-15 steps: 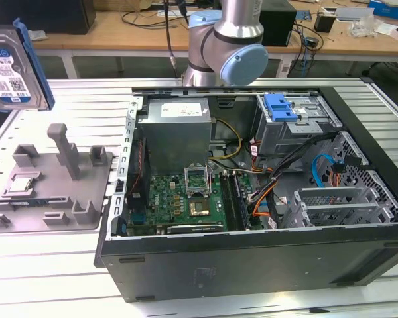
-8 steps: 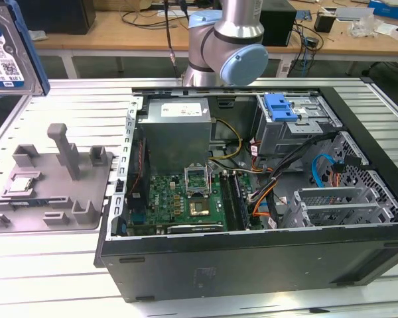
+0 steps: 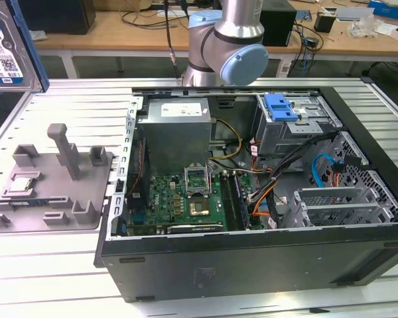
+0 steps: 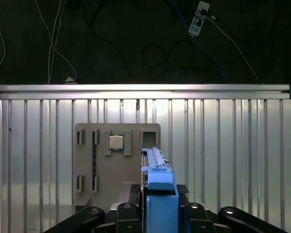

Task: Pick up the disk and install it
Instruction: 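Pick up the disk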

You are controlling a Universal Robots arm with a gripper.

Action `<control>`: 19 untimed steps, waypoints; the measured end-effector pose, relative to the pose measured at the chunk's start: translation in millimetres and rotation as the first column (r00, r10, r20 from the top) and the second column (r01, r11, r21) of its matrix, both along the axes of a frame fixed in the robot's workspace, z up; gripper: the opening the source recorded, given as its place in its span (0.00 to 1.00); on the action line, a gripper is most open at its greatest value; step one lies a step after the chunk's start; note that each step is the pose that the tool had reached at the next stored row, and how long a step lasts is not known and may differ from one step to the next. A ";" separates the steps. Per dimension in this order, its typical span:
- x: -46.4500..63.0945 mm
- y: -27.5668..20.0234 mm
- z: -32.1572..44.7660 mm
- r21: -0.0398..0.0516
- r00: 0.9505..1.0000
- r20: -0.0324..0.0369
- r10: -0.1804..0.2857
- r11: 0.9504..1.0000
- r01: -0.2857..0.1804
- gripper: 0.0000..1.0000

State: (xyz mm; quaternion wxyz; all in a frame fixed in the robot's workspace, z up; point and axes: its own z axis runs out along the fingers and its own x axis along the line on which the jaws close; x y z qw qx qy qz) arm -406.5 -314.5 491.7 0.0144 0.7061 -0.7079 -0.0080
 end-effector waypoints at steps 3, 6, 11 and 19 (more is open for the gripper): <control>9.0 -4.9 0.8 0.000 1.000 -0.001 0.000 1.000 0.000 0.36; 19.6 -9.7 1.2 0.000 1.000 -0.002 0.000 1.000 0.000 0.36; 40.7 -17.7 1.7 0.000 1.000 -0.007 0.000 1.000 0.000 0.36; 91.4 -34.7 2.7 0.000 1.000 -0.019 0.000 1.000 0.000 0.36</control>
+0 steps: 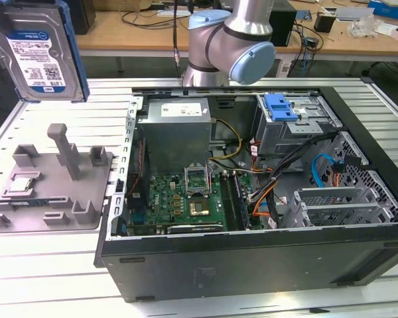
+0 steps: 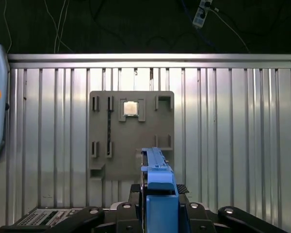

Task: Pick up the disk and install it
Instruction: 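Pick up the disk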

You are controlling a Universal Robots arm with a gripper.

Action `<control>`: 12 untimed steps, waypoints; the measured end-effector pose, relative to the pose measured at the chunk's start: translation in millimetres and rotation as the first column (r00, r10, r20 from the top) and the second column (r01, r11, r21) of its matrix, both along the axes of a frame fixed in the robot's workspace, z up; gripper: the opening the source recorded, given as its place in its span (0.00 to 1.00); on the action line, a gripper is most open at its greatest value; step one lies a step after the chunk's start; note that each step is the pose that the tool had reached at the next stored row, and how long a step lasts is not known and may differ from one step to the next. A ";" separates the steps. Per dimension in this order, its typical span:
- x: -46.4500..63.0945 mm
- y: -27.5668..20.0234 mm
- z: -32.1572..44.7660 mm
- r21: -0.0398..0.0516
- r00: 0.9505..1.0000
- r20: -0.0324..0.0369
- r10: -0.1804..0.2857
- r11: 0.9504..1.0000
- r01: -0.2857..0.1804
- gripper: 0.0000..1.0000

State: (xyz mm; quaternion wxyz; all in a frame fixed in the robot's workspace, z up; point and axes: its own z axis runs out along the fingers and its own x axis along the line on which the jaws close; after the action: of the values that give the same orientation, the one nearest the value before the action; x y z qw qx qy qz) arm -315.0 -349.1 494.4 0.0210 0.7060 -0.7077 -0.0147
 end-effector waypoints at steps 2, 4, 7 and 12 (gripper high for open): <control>13.7 -4.3 0.2 0.000 1.000 -0.004 0.000 1.000 0.000 0.36; 21.9 -7.0 0.4 0.000 1.000 -0.007 0.000 1.000 0.000 0.36; 35.5 -11.4 0.8 0.000 1.000 -0.012 0.000 1.000 0.000 0.36; 61.1 -21.3 1.9 0.000 1.000 -0.023 0.000 1.000 0.000 0.36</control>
State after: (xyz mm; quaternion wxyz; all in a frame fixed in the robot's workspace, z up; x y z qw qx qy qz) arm -254.0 -370.5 496.3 0.0292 0.7058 -0.7074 -0.0228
